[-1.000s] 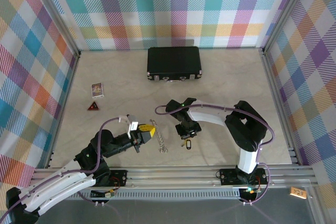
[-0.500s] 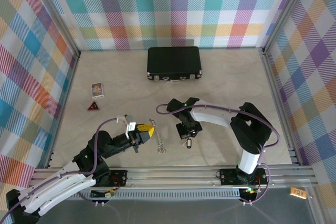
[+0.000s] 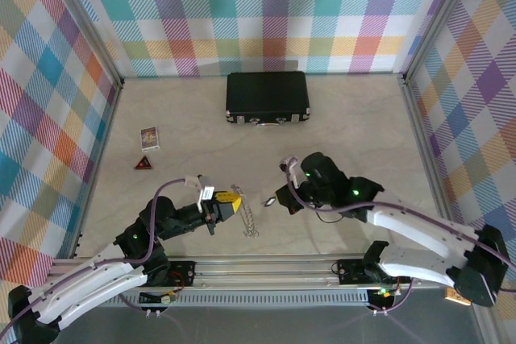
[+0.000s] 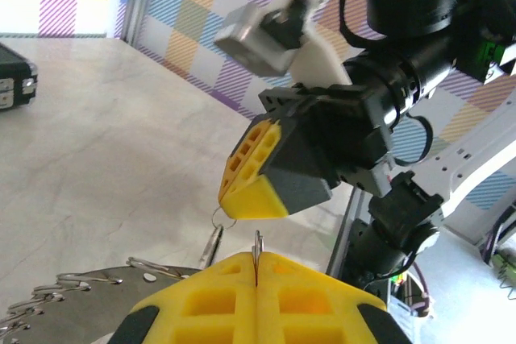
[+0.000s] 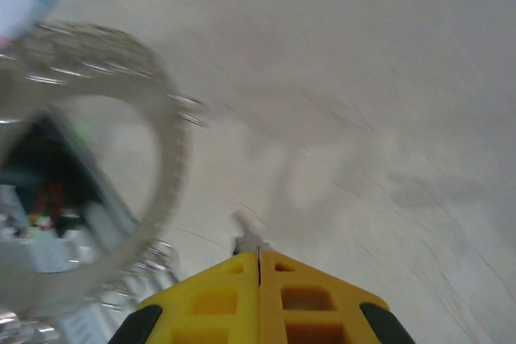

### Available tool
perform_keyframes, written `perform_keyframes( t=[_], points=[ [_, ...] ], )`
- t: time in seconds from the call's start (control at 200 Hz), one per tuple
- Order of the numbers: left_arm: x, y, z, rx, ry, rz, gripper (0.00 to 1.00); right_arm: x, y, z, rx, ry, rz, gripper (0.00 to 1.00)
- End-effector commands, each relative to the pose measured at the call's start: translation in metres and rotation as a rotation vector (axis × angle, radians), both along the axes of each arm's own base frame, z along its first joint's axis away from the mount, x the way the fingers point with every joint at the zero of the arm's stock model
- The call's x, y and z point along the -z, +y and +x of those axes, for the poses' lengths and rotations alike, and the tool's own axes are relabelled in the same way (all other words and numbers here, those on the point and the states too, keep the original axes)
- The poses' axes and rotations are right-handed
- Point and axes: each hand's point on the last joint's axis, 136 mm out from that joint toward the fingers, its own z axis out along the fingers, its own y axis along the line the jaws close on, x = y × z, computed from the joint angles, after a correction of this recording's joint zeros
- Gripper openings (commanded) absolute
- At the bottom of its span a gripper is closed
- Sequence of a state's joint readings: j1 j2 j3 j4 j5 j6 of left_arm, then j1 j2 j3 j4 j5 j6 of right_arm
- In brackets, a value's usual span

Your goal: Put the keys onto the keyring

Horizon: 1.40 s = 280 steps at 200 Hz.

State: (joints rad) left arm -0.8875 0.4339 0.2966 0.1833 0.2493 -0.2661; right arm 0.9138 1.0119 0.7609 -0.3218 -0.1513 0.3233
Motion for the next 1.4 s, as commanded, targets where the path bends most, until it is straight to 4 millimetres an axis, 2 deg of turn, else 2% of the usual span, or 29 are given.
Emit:
perform_keyframes(
  t=[0.0,0.115,0.245,0.485,0.69,1.075,1.395],
  points=[
    [-0.059,-0.002,-0.012,0.072,-0.11,-0.124,0.0,-0.059,0.03,-0.021,-0.222,-0.171,0.28,0.0],
    [-0.076,-0.006,-0.019,0.118,-0.144,-0.146,0.0,-0.099,0.039,-0.04,-0.353,-0.259,0.446,0.0],
    [-0.089,-0.01,-0.021,0.142,-0.159,-0.145,0.0,-0.13,0.042,-0.06,-0.479,-0.312,0.562,0.0],
    [-0.103,-0.008,-0.022,0.14,-0.178,-0.143,0.0,-0.159,0.025,-0.069,-0.47,-0.391,0.621,0.0],
    [-0.107,-0.012,-0.022,0.158,-0.176,-0.167,0.0,-0.162,0.019,-0.069,-0.429,-0.425,0.62,0.0],
    [-0.107,-0.013,-0.023,0.17,-0.18,-0.197,0.0,-0.15,0.025,-0.051,-0.33,-0.456,0.53,0.0],
    [-0.102,-0.015,-0.022,0.172,-0.177,-0.188,0.0,-0.154,0.029,-0.049,-0.317,-0.449,0.563,0.0]
  ],
)
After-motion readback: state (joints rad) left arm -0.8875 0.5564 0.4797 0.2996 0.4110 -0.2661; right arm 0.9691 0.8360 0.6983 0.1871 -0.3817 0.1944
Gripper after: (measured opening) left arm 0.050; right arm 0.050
